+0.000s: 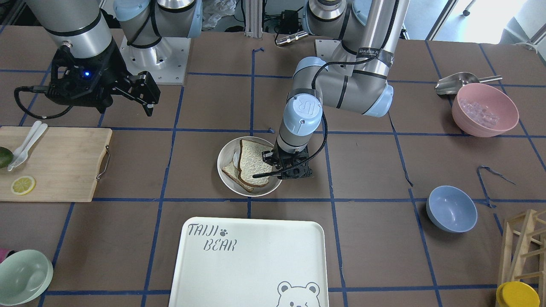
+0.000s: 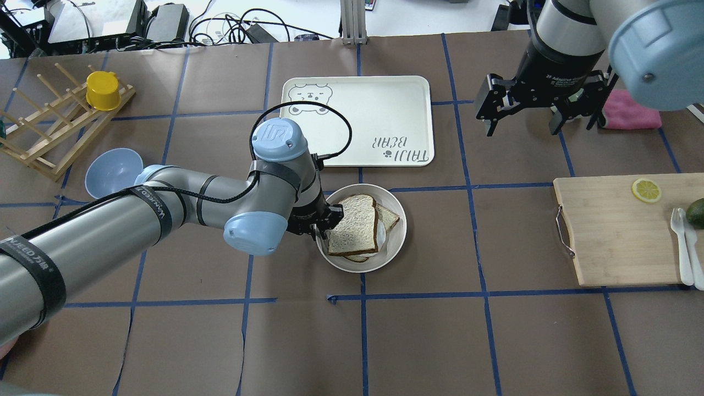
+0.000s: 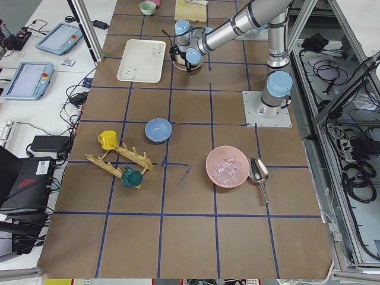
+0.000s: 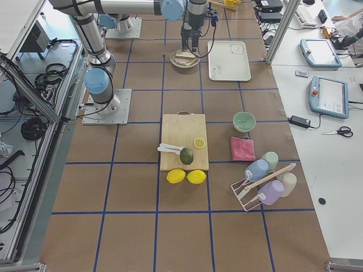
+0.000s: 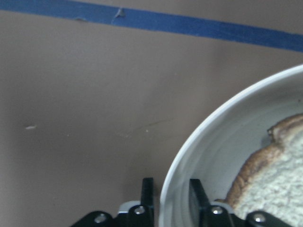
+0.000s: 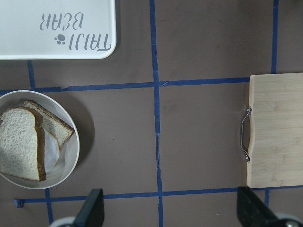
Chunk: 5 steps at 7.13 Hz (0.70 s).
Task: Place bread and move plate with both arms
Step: 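Reach the left gripper to the white plate rim and grasp it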
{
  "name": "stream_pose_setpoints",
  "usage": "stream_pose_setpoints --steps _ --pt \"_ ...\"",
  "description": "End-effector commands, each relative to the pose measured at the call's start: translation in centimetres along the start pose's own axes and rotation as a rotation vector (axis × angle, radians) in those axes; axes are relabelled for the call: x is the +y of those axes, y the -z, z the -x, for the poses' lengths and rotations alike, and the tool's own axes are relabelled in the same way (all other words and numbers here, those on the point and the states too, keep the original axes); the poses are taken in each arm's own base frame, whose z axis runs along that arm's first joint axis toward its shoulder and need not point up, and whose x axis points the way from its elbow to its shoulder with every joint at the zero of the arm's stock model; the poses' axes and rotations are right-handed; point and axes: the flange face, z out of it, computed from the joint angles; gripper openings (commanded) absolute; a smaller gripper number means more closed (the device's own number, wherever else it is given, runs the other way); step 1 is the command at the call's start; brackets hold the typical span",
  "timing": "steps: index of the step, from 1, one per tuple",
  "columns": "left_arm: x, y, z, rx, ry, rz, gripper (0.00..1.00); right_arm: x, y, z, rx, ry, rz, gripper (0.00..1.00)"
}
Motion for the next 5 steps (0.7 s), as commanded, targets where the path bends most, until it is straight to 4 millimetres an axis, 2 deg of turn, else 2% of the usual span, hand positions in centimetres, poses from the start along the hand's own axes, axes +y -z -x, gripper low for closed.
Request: stream_pose_setpoints --steps 1,2,5 --pt "0.0 1.5 0.1 0.015 -0.015 -0.031 0.00 -0.1 0.1 0.0 0.000 -0.001 -0.013 1.00" --pt "-0.4 2.2 0.2 0.031 -0.016 -0.061 0.00 -0.1 0.2 0.0 0.002 -0.001 -0.014 1.00" --pt "-2.3 4.4 3.0 0.149 -0.123 -0.080 0.00 -0.1 0.1 0.0 0.002 -0.001 -0.014 1.00"
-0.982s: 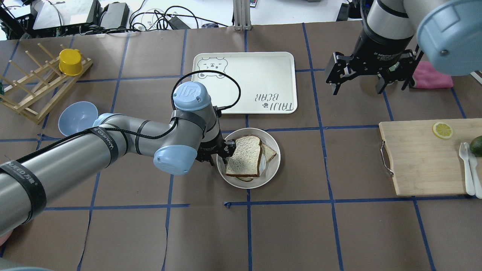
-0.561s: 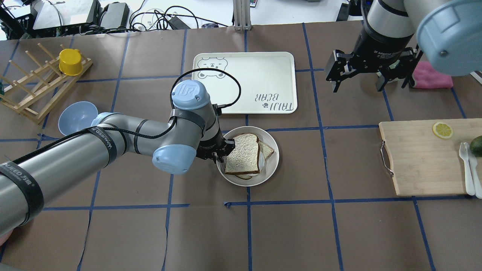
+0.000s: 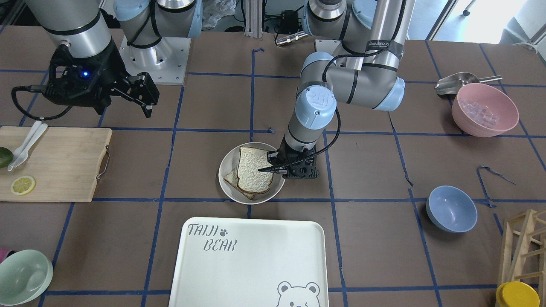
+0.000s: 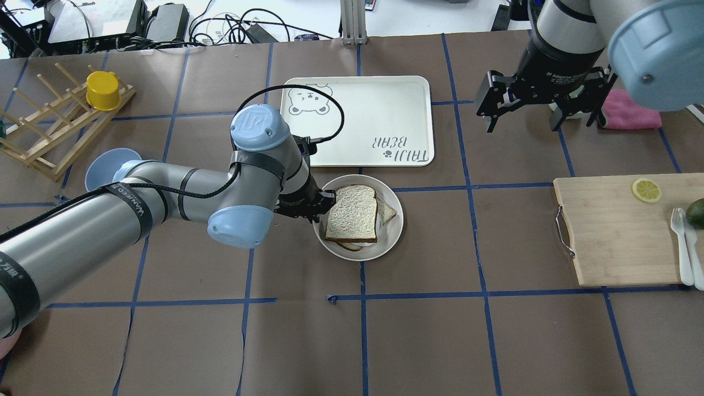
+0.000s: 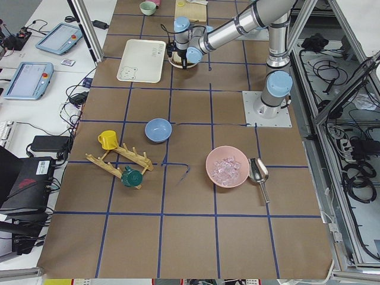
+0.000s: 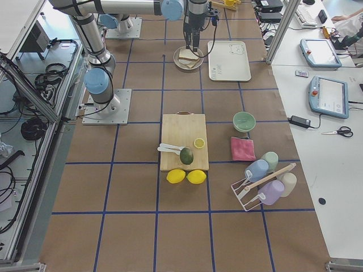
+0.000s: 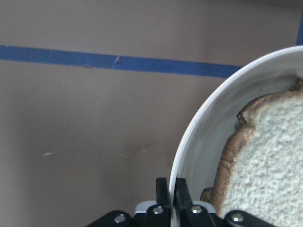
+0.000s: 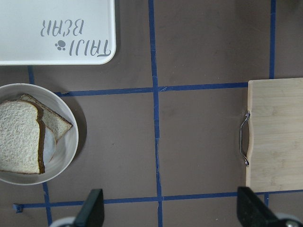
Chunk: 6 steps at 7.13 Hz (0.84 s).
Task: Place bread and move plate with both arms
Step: 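Slide the plate with the left gripper onto the bear tray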
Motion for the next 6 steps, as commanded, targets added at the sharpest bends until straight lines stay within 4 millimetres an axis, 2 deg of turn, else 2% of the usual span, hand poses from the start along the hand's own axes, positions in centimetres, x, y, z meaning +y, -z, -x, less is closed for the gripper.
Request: stream_pose_setpoints --steps 1,2,4,5,6 --pt "-1.4 1.7 2.3 0.108 -0.043 -0.013 0.00 0.0 -0.1 0.0 0.000 0.000 0.002 1.00" --pt "-2.1 2.1 3.3 0.156 -0.061 -0.016 0.00 0.0 -0.1 0.0 0.000 0.000 0.002 1.00" --pt "-4.1 1.5 6.6 0.280 -0.108 -0.006 0.00 0.0 -0.1 0.0 0.001 0.000 0.003 1.00" --pt "-5.1 1.7 6.7 0.285 -0.142 -0.020 0.00 0.1 -0.2 0.0 0.001 0.000 0.005 1.00" --pt "-6.9 2.2 6.3 0.305 -0.144 -0.024 0.00 0.1 -0.2 0.0 0.001 0.000 0.005 1.00"
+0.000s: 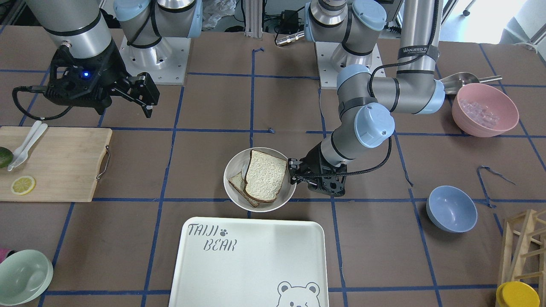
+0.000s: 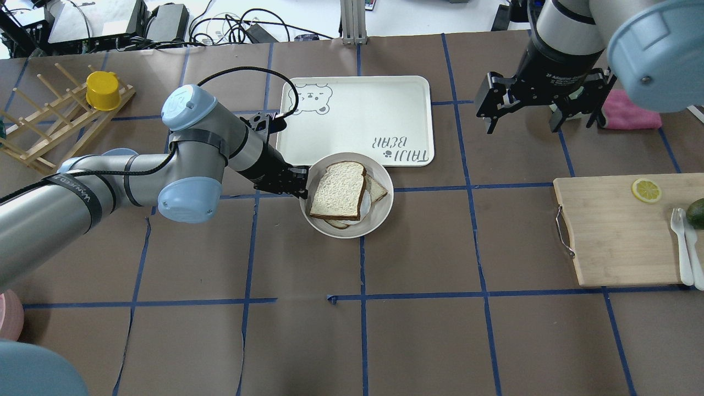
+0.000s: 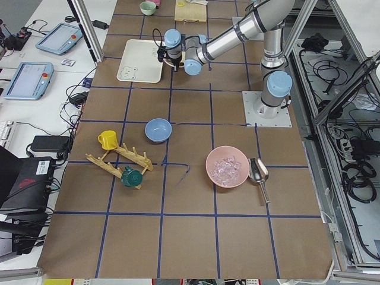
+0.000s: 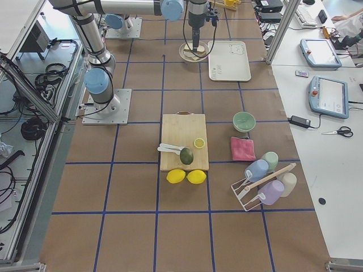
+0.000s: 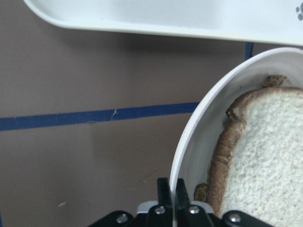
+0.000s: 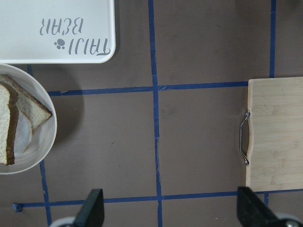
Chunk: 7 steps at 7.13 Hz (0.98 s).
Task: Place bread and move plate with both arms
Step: 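Slide the plate with the left gripper onto the bear tray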
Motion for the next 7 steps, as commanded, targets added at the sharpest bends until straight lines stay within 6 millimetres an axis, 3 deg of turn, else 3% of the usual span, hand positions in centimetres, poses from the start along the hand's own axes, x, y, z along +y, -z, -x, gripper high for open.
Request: stream_pose_setpoints --steps 1,5,7 --pt "-4.2 0.8 0.1 0.028 -0.023 -0.019 0.00 0.0 0.0 -0.1 0.002 -0.002 0.001 1.00" --pt "-16.5 -1.3 2.0 0.017 -0.024 -0.081 0.00 0.0 -0.2 -0.1 0.000 -0.001 0.004 1.00" --pt "-19.5 -3.3 3.1 0.015 -0.001 -0.071 0.00 0.1 -0.3 -0.1 0.002 -0.001 0.008 1.00"
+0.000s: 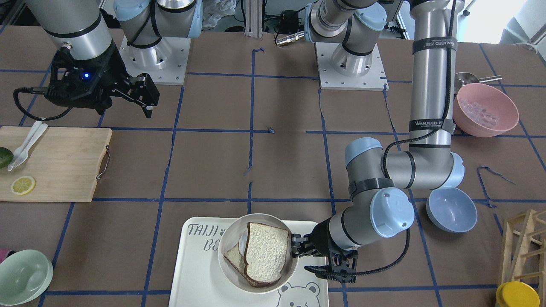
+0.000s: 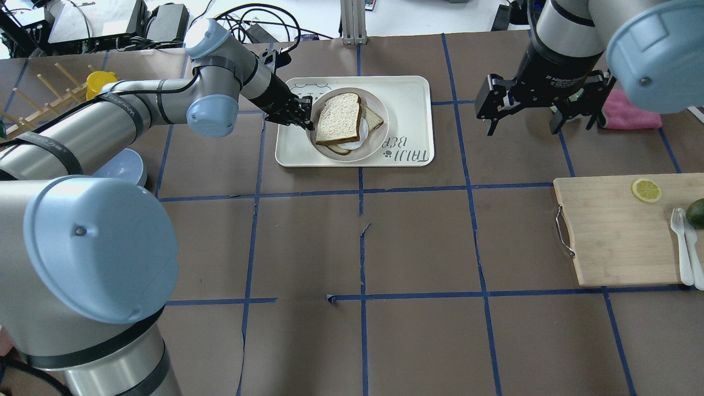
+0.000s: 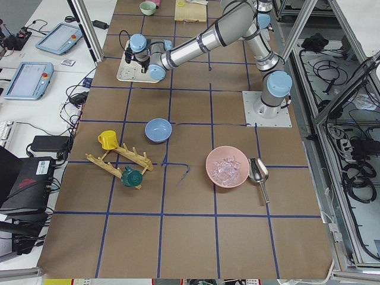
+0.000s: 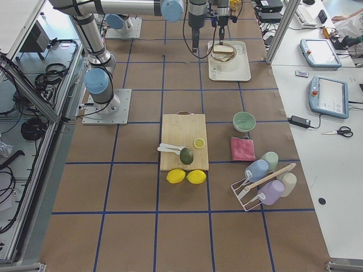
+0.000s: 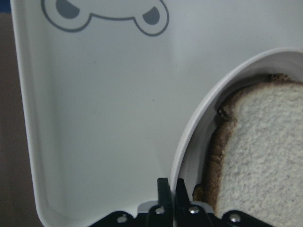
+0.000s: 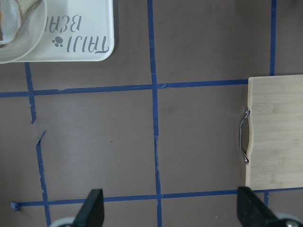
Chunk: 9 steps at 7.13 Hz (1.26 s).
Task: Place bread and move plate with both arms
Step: 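Slide the plate with the left gripper onto the bear tray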
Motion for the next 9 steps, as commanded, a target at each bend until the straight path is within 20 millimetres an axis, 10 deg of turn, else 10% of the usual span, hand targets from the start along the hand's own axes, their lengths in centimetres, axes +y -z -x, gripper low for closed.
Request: stream_pose_setpoints --steps 1,3,4,7,9 --pt "-1.9 -2.2 1.2 -0.007 0.037 0.010 0.00 0.1 0.0 0.0 0.001 0.000 0.004 1.00" --pt "-1.8 -2.2 0.7 -0.007 0.044 0.013 0.00 0.1 0.0 0.0 -0.001 0.000 0.002 1.00" --pt "-1.7 -1.7 0.3 -0.007 0.054 0.008 0.57 0.0 0.0 -0.1 0.001 -0.001 0.004 1.00" --pt "-0.8 2.1 -1.8 -0.009 0.060 0.029 0.67 0.1 0.4 -0.2 -0.001 -0.003 -0.005 1.00" --pt "3.0 9.5 -5.6 -0.068 0.068 0.099 0.70 0.4 0.7 -0.1 -0.006 0.000 -0.008 1.00"
